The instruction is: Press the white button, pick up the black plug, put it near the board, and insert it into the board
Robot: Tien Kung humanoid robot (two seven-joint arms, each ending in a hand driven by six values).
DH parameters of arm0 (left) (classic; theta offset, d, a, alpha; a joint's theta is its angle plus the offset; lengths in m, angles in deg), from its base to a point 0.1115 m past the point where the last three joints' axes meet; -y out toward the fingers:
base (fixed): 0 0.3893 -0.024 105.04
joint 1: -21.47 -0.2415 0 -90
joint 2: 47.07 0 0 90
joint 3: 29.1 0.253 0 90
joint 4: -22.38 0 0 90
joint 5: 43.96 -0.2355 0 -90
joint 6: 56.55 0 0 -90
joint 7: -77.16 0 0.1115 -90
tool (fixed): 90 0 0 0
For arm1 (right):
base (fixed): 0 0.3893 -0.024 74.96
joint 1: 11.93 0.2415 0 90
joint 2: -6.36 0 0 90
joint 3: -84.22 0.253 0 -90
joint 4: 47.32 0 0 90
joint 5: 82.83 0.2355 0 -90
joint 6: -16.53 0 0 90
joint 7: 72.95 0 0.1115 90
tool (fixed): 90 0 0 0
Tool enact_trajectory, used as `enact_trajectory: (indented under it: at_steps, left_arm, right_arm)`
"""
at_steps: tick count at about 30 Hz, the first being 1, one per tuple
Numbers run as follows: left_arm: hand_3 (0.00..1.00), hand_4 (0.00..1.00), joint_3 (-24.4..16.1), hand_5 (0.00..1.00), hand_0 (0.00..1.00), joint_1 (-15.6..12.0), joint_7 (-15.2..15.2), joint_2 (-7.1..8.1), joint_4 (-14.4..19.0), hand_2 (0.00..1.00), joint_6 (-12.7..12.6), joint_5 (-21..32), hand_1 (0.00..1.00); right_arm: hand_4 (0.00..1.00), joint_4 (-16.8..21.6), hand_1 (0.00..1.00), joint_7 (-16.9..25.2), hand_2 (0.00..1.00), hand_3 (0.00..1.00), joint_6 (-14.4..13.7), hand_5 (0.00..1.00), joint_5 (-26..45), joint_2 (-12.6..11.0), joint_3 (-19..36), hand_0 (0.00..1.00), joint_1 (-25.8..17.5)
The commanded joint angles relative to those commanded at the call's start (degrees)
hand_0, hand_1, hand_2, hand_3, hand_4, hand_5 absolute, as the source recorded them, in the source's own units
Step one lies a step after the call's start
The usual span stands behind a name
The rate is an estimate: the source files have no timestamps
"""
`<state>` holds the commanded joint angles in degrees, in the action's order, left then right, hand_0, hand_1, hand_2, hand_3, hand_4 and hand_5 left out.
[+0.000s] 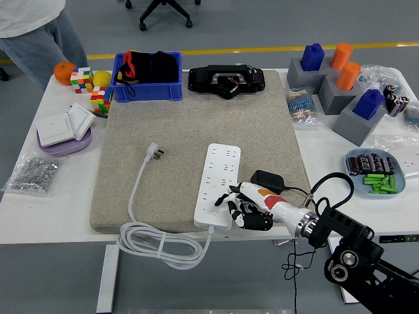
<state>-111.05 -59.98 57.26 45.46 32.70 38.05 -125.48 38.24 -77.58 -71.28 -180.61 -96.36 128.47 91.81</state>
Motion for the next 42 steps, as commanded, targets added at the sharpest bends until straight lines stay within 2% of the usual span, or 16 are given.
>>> enact_trajectory:
  at_steps: [6, 19, 42]
  left_arm:
    - [0.734, 0.648, 0.0, 0.543, 0.772, 0.1, -0.1, 0.08, 0.0, 0.666, 0.0, -0.1, 0.709]
    - [0.735, 0.648, 0.0, 0.544, 0.773, 0.1, 0.0, 0.07, 0.0, 0.664, 0.0, -0.1, 0.709]
    - [0.734, 0.647, 0.5, 0.545, 0.773, 0.3, -0.1, 0.26, 0.0, 0.664, 0.2, -0.4, 0.709]
  right_arm:
    - [0.277, -1.9, 0.002, 0.5, 0.042, 0.600, -0.2, 0.002, -0.2, 0.2, -1.7, 0.002, 1.3]
    - [0.266, -3.4, 0.002, 1.7, 0.042, 0.586, -1.3, 0.002, -1.8, 0.6, -3.0, 0.002, 2.4]
    - [0.261, -6.3, 0.002, 3.7, 0.042, 0.572, -3.3, 0.002, -2.6, -0.3, -5.6, 0.002, 3.5]
